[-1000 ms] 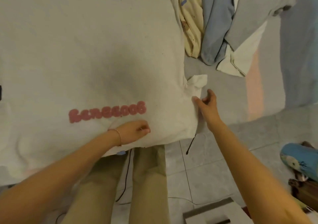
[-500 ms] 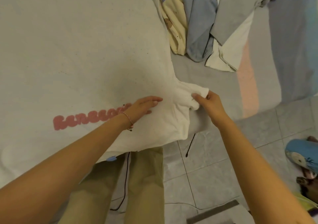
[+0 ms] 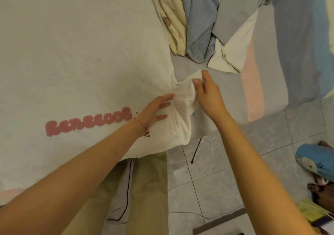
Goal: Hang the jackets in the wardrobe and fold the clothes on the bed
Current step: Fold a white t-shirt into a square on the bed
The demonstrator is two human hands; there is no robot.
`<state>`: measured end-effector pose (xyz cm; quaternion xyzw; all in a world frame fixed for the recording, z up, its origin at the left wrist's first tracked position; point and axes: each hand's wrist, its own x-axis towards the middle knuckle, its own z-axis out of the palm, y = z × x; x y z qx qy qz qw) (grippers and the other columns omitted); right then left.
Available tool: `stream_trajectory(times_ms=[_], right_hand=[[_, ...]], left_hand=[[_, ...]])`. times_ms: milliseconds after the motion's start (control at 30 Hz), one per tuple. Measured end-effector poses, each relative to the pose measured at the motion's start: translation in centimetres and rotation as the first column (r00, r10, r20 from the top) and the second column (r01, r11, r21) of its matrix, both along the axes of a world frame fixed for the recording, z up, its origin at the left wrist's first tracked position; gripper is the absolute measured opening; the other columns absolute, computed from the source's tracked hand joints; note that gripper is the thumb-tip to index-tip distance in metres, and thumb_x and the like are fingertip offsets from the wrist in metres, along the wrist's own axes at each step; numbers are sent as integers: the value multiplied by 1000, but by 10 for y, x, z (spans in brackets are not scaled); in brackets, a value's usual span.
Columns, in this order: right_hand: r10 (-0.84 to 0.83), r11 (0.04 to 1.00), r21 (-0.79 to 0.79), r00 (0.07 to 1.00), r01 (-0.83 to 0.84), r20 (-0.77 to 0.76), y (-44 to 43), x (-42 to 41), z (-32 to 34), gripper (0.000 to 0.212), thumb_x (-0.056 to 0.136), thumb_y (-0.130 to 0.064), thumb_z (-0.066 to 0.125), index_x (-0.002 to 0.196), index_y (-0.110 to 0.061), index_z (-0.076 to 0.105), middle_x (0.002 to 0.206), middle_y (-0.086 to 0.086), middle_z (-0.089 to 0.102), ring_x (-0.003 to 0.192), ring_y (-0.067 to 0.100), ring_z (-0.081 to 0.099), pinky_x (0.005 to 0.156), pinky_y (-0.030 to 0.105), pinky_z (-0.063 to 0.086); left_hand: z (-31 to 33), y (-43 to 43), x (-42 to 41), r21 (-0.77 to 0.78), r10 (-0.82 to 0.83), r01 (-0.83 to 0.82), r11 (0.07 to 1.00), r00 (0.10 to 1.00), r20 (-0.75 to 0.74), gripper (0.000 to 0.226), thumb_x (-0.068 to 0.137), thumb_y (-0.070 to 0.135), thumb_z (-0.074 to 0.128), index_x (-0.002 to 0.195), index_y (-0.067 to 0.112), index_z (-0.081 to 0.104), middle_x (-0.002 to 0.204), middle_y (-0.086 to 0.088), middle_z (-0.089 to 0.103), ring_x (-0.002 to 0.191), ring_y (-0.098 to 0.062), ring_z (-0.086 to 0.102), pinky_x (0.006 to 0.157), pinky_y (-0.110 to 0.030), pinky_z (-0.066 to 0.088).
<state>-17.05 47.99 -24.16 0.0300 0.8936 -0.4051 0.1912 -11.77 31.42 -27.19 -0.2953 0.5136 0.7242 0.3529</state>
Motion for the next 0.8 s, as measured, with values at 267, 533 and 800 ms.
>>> stream_trajectory(times_ms=[267,533,800], right_hand=[[-35,997,76,972,17,232,-3,-14,11,20,99,-20,45,106,-3,51,83,3,55,69,11,52,61,21,40],[445,842,-539,547,15,709,-61,-10,46,51,98,-17,49,141,-34,28,115,8,60,98,29,65,70,43,58],[656,714,135,723,-688,215,-85,-22,-46,52,89,-23,62,137,-14,43,131,10,46,119,26,46,99,30,36]], left_hand=[[1,-4,-17,124,31,-54,991,984,177,59,93,60,20,138,28,41,132,3,41,128,-18,33,108,-52,26],[-9,-39,6,297,338,-440,847,878,339,83,80,79,19,126,21,56,119,-13,64,106,-32,60,91,-45,47],[-16,-63,64,-151,54,-42,988,996,76,42,86,12,62,126,10,48,107,0,60,104,-22,58,87,-34,51]])
